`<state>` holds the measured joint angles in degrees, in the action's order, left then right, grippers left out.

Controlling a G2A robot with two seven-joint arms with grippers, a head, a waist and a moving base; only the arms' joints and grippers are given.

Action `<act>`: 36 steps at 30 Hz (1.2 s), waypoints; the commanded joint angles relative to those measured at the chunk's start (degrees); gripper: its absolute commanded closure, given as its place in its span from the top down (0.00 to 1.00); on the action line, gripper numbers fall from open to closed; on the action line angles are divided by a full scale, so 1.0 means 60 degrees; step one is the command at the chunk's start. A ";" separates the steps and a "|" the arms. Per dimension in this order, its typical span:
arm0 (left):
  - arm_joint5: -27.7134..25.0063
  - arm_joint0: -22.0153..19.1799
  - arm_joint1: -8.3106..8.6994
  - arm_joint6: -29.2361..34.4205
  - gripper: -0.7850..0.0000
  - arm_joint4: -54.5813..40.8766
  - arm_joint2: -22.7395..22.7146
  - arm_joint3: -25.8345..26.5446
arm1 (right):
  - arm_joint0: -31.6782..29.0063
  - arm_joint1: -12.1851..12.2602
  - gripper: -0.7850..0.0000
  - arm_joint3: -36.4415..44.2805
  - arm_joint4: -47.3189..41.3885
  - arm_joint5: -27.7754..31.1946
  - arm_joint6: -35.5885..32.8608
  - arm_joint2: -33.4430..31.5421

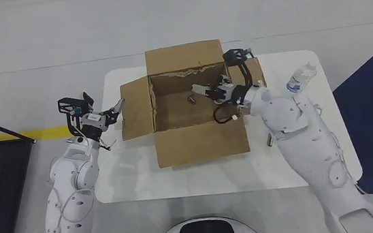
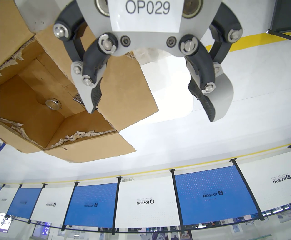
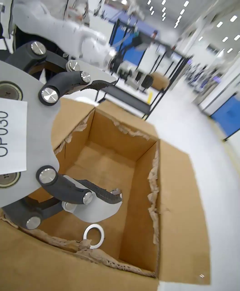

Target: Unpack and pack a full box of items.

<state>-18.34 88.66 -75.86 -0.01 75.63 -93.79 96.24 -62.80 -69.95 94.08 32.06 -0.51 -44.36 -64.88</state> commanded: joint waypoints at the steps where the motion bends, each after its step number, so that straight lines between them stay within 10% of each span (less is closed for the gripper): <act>1: 0.0000 0.0000 0.0000 0.0000 1.00 0.0000 0.0000 0.0000 | 0.1163 -0.0204 1.00 -0.1247 0.0978 -0.0585 -0.0255 0.1227; 13: 0.0000 0.0000 0.0000 0.0000 1.00 0.0000 0.0000 0.0000 | 0.3787 -0.1627 0.84 -0.5733 0.2368 -0.1356 0.0310 0.4678; 21: 0.0000 0.0000 0.0000 0.0000 1.00 0.0000 0.0000 0.0000 | 0.4547 -0.2485 0.50 -0.7954 0.2088 -0.1140 0.0755 0.5497; 36: 0.0000 0.0000 0.0000 0.0000 1.00 0.0000 0.0000 0.0000 | 0.5001 -0.3696 0.29 -1.0371 0.1831 -0.0634 0.1369 0.6119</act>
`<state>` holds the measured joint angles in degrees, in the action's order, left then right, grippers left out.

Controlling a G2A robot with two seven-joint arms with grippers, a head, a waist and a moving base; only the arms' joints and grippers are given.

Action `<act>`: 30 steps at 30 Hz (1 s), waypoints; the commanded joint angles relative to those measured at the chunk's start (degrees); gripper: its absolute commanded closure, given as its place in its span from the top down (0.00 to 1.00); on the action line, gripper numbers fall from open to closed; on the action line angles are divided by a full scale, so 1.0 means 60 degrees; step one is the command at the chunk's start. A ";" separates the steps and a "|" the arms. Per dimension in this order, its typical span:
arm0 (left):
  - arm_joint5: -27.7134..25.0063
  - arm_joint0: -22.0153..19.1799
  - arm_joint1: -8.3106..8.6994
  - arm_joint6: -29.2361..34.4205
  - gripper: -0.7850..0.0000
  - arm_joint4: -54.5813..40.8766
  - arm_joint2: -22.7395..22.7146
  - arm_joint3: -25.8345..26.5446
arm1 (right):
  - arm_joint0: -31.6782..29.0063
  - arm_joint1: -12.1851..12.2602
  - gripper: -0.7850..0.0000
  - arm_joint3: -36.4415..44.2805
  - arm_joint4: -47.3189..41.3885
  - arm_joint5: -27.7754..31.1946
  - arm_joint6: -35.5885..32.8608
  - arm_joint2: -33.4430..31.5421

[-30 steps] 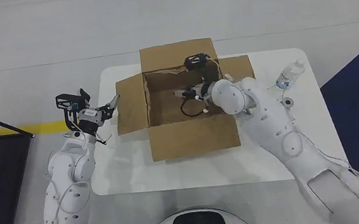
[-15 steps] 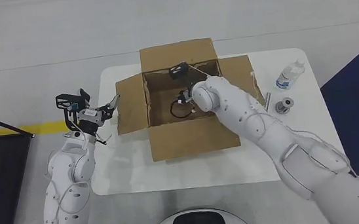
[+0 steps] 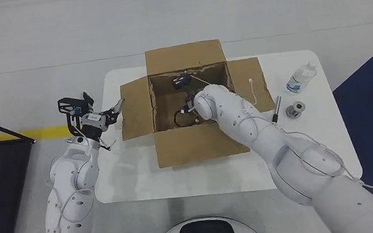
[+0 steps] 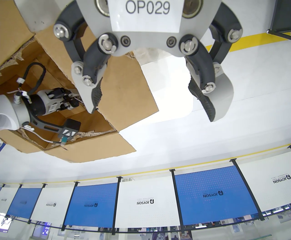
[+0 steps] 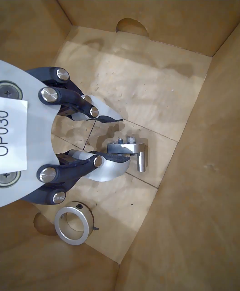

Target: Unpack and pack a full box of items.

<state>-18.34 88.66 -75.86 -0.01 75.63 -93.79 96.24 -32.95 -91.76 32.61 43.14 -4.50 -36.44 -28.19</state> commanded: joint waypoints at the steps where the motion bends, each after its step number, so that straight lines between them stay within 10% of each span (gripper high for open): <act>1: 0.0000 0.0000 0.0000 0.0000 1.00 0.0000 0.0000 0.0000 | 0.0048 -0.0115 0.30 -0.0241 -0.0069 0.0056 0.0105 -0.0014; 5: 0.0000 0.0000 0.0000 0.0000 1.00 0.0000 0.0000 0.0000 | 0.0143 -0.0301 0.00 -0.0676 -0.0114 -0.0015 0.0392 -0.0060; 17: 0.0000 0.0000 0.0000 0.0000 1.00 0.0000 0.0000 0.0000 | -0.0042 -0.0198 0.00 -0.0395 -0.0262 0.0825 0.1418 -0.0635; 24: 0.0000 0.0000 0.0000 0.0000 1.00 0.0000 0.0000 0.0000 | -0.1161 0.0836 0.00 0.2166 0.0185 0.1414 0.1812 -0.1889; 30: 0.0000 0.0000 0.0000 0.0000 1.00 0.0000 0.0000 0.0000 | -0.3953 0.2188 0.00 0.7251 0.1480 0.1409 0.1029 -0.4270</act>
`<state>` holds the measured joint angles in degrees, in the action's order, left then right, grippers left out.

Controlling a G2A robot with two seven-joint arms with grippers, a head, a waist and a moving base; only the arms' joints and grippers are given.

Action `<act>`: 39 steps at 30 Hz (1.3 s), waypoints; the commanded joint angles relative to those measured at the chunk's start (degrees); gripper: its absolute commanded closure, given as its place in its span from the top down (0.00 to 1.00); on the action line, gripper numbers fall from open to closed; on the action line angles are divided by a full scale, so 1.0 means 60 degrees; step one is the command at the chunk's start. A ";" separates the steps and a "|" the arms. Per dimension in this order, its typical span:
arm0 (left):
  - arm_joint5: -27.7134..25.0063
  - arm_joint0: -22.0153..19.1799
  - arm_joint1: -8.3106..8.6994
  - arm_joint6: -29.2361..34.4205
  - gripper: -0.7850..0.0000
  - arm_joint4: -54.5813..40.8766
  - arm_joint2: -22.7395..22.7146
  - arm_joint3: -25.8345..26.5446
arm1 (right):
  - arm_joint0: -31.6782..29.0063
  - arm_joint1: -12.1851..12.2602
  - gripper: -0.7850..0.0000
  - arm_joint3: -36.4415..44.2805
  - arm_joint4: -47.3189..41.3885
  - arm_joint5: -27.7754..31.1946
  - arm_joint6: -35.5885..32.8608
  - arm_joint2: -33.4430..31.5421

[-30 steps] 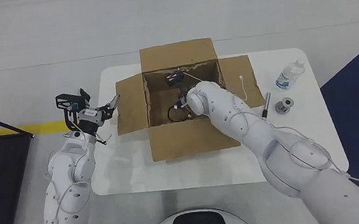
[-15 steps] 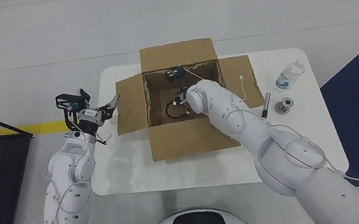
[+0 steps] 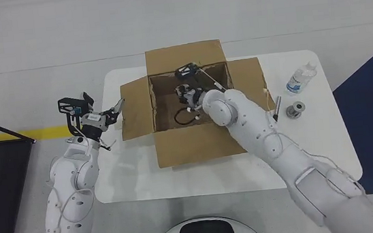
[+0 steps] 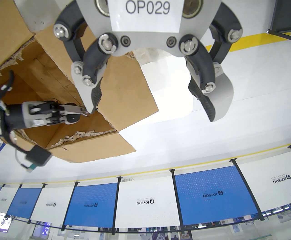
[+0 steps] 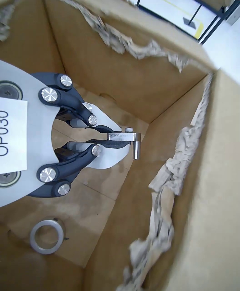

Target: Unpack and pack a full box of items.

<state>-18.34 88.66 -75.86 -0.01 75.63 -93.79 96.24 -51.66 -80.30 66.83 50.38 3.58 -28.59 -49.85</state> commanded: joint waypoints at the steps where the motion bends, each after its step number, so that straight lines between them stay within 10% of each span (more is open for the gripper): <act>1: 0.0000 0.0000 0.0000 0.0000 1.00 0.0000 0.0000 0.0000 | -0.1426 0.0465 0.00 0.2513 0.0427 0.0194 -0.0485 -0.1127; 6: 0.0000 0.0000 0.0000 0.0000 1.00 0.0000 0.0000 0.0000 | -0.3891 0.1030 0.00 0.5939 0.0361 0.1180 -0.0653 -0.3080; 15: 0.0000 0.0000 0.0000 0.0000 1.00 0.0000 0.0000 0.0000 | -0.6487 0.1331 0.00 0.8089 -0.0513 0.1877 0.1627 -0.5524; 29: 0.0000 0.0000 0.0000 0.0000 1.00 0.0000 0.0000 0.0000 | -0.9644 0.1420 0.00 0.7791 -0.3022 0.2207 0.3747 -0.8866; 39: 0.0000 0.0000 0.0000 0.0000 1.00 0.0000 0.0000 0.0000 | -0.9590 0.1446 0.00 0.6427 -0.4587 0.1403 0.2896 -0.9630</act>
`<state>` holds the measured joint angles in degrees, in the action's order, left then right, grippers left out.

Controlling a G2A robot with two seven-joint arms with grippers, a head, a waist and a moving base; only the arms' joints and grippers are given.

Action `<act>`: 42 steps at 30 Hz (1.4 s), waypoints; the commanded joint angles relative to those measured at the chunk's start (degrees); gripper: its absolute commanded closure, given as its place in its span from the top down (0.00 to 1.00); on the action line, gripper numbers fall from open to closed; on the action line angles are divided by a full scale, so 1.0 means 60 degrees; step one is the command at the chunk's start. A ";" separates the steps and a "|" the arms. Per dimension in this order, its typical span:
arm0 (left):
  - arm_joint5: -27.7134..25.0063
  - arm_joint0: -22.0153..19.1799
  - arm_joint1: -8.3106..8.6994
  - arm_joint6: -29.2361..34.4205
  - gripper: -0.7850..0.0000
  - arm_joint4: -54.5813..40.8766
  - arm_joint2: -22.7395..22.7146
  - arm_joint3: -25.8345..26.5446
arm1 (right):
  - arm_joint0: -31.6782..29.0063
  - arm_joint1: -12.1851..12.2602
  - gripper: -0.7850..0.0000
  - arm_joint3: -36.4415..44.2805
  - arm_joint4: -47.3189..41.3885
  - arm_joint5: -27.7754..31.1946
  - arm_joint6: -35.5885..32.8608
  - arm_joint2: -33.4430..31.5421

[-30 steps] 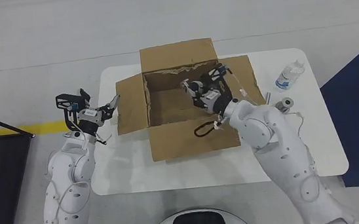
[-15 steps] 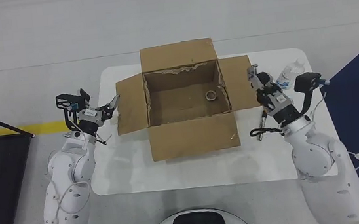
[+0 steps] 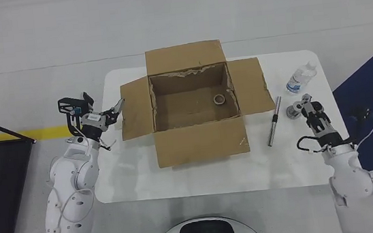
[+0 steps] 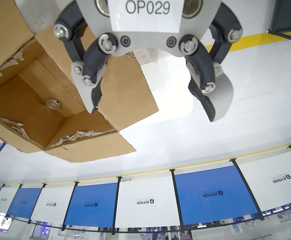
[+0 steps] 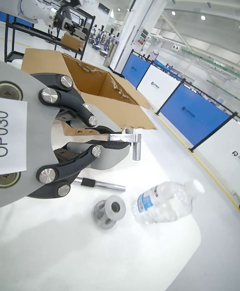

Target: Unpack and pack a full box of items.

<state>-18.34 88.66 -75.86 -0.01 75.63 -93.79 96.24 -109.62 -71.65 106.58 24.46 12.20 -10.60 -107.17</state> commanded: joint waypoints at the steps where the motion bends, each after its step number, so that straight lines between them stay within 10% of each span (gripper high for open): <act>1: 0.0000 0.0000 0.0000 0.0000 1.00 0.0000 0.0000 0.0000 | 0.0161 0.0009 0.00 -0.0381 -0.0482 -0.0071 -0.0198 -0.0139; 15: 0.0000 0.0000 0.0000 0.0000 1.00 0.0000 0.0000 0.0000 | 0.1550 0.0069 0.00 -0.2316 0.0303 -0.3658 -0.1322 0.0178; 28: 0.0000 0.0000 0.0000 0.0000 1.00 0.0000 0.0000 0.0000 | 0.2222 0.0149 0.00 -0.2590 0.1663 -0.4996 -0.2511 0.0862; 36: 0.0000 0.0000 0.0000 0.0000 1.00 0.0000 0.0000 0.0000 | 0.2424 0.0183 0.45 -0.2455 0.2276 -0.5454 -0.3112 0.1217; 39: 0.0000 0.0000 0.0000 0.0000 1.00 0.0000 0.0000 0.0000 | 0.2272 0.0191 1.00 -0.2187 0.2316 -0.5540 -0.3069 0.1113; 42: 0.0000 0.0000 0.0000 0.0000 1.00 0.0000 0.0000 0.0000 | 0.1972 0.0195 1.00 -0.1710 0.2544 -0.5828 -0.2982 0.1035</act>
<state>-18.34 88.66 -75.86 -0.01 75.63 -93.79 96.24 -97.00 -70.49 94.92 38.81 -21.81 -28.77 -100.90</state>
